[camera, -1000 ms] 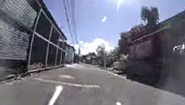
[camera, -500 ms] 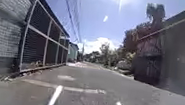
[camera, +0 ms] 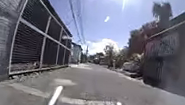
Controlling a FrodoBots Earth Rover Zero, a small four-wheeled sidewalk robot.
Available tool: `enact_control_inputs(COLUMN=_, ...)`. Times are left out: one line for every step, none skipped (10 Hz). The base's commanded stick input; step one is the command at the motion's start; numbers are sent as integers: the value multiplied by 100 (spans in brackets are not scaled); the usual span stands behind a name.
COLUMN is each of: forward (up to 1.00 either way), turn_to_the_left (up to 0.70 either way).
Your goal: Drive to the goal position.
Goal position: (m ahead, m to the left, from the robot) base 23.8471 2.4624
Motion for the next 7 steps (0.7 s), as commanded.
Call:
enact_control_inputs(forward=100, turn_to_the_left=0)
enact_control_inputs(forward=100, turn_to_the_left=0)
enact_control_inputs(forward=100, turn_to_the_left=-38)
enact_control_inputs(forward=100, turn_to_the_left=-40)
enact_control_inputs(forward=100, turn_to_the_left=-40)
enact_control_inputs(forward=100, turn_to_the_left=-40)
enact_control_inputs(forward=100, turn_to_the_left=-40)
